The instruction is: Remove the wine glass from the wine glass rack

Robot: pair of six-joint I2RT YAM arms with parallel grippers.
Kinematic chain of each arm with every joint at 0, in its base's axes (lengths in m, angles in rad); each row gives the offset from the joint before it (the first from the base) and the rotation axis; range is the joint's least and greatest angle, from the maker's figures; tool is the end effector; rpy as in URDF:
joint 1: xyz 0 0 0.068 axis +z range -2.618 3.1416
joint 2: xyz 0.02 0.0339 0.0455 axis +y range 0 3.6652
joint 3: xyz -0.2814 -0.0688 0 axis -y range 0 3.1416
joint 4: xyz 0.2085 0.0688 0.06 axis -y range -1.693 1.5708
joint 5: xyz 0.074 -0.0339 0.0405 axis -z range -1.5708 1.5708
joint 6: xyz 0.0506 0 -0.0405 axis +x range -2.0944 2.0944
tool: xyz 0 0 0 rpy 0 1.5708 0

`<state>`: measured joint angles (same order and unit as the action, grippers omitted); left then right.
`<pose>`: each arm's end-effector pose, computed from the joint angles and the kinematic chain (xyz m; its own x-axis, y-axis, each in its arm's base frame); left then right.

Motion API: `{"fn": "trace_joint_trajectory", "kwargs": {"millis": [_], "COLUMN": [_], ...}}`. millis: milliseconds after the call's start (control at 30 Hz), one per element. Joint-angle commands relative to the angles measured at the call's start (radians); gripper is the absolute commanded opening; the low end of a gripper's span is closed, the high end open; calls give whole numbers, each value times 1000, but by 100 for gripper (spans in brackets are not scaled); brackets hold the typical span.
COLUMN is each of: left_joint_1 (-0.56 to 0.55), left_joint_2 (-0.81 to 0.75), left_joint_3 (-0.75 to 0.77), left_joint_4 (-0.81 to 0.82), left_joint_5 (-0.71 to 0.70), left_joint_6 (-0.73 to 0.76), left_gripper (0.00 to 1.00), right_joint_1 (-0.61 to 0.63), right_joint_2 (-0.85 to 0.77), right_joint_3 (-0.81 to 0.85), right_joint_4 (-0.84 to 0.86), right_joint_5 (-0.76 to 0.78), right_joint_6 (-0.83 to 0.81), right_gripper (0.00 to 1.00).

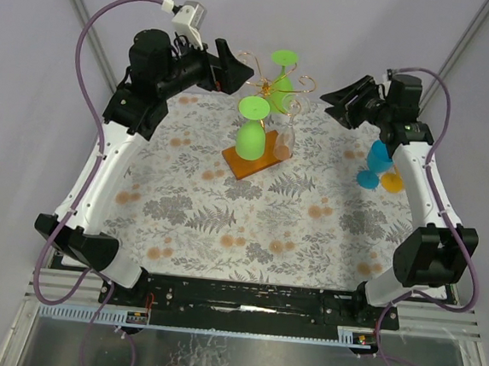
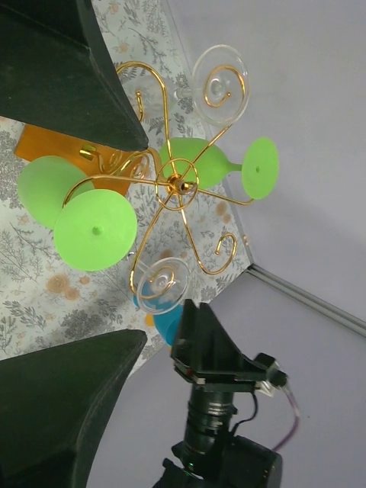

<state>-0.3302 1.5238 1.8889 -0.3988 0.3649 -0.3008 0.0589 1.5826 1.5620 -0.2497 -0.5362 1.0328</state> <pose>0.2792 -0.1148 0.5210 -0.2201 -0.2171 -0.9510 0.6021 0.7368 -0.3076 0.3441 0.0462 0.4192 -0.6021 0.7040 -0.3767 -0.0489 0.4384 0.8975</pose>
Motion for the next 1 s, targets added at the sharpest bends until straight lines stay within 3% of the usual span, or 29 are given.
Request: {"fn": "trace_joint_trajectory", "kwargs": {"millis": [0, 333, 967], "left_joint_1": [14, 15, 16], "left_joint_2": [-3, 17, 4], "left_joint_3": [-6, 3, -19], "left_joint_4": [81, 91, 86], "left_joint_5": [24, 51, 62], "left_joint_6": [-31, -48, -33], "left_gripper": [100, 100, 100], "right_joint_1": [40, 42, 98], "right_joint_2": [-115, -192, -106], "right_joint_3": [-47, -154, -163], "right_joint_4": [125, 183, 244], "right_joint_5": [-108, -120, -112], "right_joint_6": [140, 208, 218], "right_gripper": [53, 53, 52]}}
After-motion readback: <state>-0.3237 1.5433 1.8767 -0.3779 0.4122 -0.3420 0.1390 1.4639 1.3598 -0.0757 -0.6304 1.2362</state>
